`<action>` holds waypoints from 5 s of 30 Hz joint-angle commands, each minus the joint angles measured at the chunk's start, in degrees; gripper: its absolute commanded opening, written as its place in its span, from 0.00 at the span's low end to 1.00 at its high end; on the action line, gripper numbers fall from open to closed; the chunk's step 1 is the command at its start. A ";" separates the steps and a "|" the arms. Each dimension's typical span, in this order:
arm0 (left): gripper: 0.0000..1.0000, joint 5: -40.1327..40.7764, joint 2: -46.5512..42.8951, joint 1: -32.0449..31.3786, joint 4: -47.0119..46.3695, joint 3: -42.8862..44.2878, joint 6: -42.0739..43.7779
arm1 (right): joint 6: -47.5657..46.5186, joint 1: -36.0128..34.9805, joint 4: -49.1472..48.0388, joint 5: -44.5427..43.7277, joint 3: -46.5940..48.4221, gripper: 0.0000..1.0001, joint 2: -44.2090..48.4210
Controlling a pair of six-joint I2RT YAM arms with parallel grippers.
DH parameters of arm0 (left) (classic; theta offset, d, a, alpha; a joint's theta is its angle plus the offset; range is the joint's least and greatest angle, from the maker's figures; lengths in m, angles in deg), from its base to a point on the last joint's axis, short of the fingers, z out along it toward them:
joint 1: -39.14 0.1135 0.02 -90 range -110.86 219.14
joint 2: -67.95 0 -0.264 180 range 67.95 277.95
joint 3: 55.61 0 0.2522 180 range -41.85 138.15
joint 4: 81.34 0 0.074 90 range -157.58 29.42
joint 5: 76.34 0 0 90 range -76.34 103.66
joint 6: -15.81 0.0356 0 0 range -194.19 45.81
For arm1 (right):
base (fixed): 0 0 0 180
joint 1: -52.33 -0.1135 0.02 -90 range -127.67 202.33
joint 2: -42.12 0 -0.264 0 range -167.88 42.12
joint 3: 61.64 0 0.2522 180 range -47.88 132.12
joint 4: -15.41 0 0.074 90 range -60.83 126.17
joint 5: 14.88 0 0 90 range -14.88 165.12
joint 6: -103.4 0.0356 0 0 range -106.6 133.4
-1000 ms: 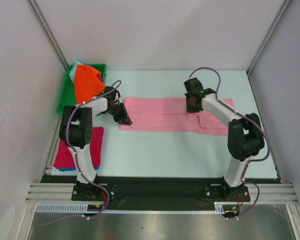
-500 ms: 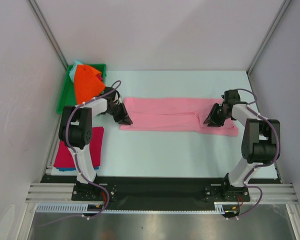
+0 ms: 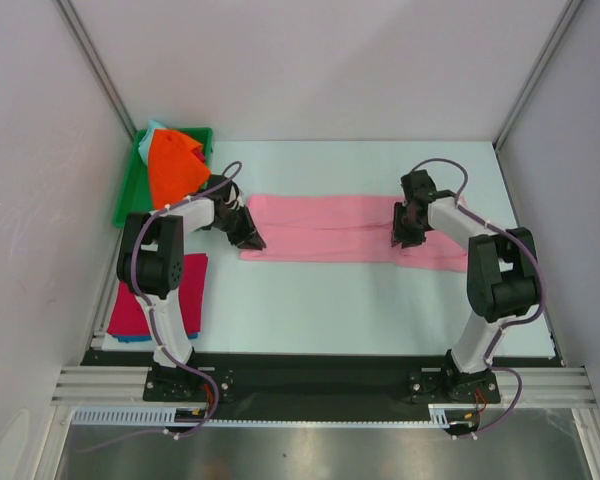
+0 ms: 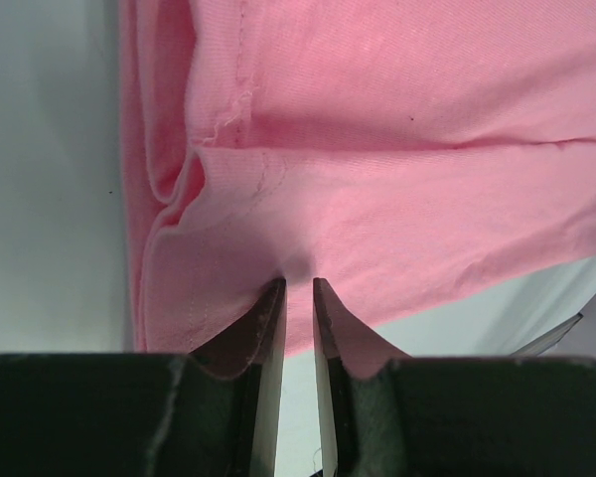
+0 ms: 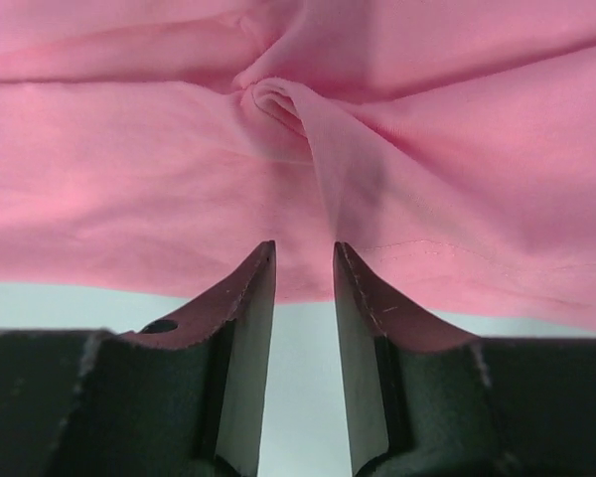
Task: Fold and stack the t-shirts
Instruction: Fold the tshirt
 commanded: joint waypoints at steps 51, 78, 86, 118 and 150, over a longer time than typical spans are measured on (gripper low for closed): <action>0.23 -2.01 -3.08 -0.91 -0.61 0.61 0.22 | 8.91 16.08 -4.78 12.41 -0.79 0.31 8.30; 0.23 -4.74 -2.90 -4.08 -3.51 -1.67 -1.45 | 8.58 39.83 -3.77 18.59 -8.72 0.36 7.69; 0.23 -4.83 -2.55 -4.25 -3.42 -1.50 -1.36 | 6.20 39.39 -4.55 19.64 -8.81 0.37 4.53; 0.23 -3.51 -3.78 -4.43 -2.37 -1.67 -1.80 | 3.65 34.39 2.74 9.44 0.85 0.40 7.51; 0.24 -1.04 -9.94 -3.03 -0.78 -3.07 1.45 | 22.73 26.90 -29.62 38.36 -14.52 0.18 1.16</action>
